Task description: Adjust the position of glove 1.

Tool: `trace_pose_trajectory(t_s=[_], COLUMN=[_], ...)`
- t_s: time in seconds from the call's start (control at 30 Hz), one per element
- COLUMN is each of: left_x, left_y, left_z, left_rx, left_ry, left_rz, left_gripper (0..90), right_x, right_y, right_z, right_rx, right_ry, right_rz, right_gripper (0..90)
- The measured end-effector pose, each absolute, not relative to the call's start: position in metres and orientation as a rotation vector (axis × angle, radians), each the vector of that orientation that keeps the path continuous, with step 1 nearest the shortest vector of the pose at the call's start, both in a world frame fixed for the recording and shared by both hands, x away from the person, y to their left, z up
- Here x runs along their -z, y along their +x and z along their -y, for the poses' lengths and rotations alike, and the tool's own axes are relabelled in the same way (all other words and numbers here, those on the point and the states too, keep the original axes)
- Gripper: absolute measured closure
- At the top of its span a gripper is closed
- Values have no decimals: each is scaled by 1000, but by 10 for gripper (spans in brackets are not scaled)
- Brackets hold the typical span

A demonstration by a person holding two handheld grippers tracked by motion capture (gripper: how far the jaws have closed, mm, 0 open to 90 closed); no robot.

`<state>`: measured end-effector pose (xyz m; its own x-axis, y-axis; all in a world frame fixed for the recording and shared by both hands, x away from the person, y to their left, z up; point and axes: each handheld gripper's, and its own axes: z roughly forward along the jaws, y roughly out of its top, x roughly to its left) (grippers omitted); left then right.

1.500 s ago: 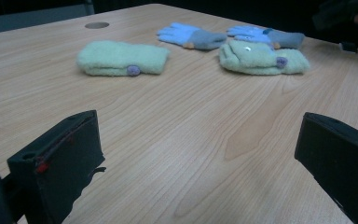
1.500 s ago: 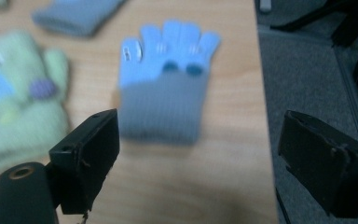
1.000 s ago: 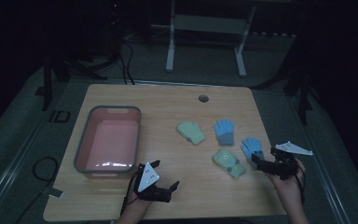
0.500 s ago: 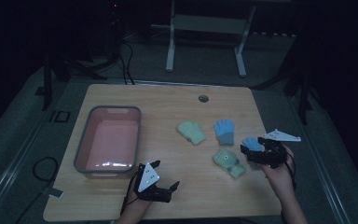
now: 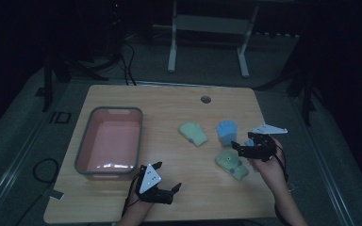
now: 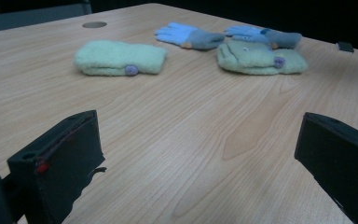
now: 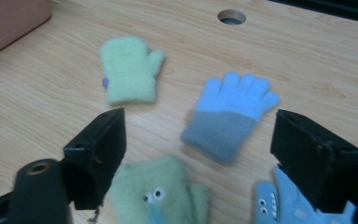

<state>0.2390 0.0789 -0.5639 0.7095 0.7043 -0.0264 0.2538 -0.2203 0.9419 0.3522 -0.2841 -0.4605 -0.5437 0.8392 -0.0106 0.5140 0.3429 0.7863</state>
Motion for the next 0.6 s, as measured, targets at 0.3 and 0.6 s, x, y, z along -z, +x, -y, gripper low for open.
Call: trace_pose_trajectory(t_s=[0.3, 0.6], left_x=[564, 564], left_y=[239, 239], left_z=[-79, -79], left_rx=[-500, -497], left_ry=[1793, 1795], left_rz=[-756, -753], left_gripper=[10, 10], right_x=[456, 460], right_y=[360, 371], right_z=[265, 240], right_rx=[-1056, -1081], right_ry=[1139, 1077], right_rz=[-2225, -2280], right_gripper=[222, 315])
